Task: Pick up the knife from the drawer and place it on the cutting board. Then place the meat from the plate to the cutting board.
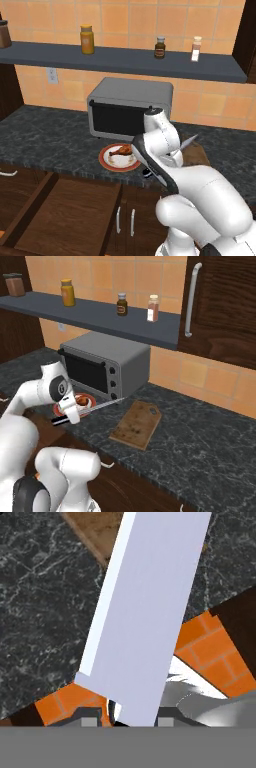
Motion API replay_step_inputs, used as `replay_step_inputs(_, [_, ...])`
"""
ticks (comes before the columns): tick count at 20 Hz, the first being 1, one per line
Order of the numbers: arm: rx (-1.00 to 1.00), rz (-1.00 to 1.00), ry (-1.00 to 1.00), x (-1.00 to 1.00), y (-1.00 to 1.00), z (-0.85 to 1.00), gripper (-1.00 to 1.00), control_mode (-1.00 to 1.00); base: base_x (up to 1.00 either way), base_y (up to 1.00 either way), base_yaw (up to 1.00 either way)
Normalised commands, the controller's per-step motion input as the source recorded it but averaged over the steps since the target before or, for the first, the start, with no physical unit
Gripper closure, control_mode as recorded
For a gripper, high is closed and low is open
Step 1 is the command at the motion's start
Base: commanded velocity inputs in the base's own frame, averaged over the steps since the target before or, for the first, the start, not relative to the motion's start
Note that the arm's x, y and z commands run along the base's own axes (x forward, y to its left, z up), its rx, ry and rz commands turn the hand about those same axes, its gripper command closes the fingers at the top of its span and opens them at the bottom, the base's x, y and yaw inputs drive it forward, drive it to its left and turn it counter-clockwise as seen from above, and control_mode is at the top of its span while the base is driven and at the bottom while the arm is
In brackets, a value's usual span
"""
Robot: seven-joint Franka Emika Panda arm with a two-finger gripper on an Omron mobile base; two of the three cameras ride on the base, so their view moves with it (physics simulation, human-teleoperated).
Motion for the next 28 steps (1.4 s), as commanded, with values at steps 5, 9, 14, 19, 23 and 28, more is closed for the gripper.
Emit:
replay_step_inputs(5, [0.0,0.12,0.15,0.92,-1.0,0.05,1.0,-1.0,0.0,0.0,0.0])
replay_step_inputs(9, [0.1,0.26,0.1,0.57,-1.0,-0.14,1.0,-1.0,0.0,0.0,0.0])
replay_step_inputs(14, [0.05,0.42,0.0,0.34,-0.92,-0.31,1.0,-1.0,0.0,0.0,0.0])
replay_step_inputs(19, [0.12,0.47,0.0,0.39,-0.76,-0.53,1.0,-1.0,0.0,0.0,0.0])
replay_step_inputs(23, [0.13,0.41,0.0,0.49,-0.65,-0.34,1.0,-1.0,0.0,0.0,0.0])
replay_step_inputs(28, [0.01,0.14,0.05,0.26,-0.28,-0.44,1.0,-1.0,0.0,0.0,0.0])
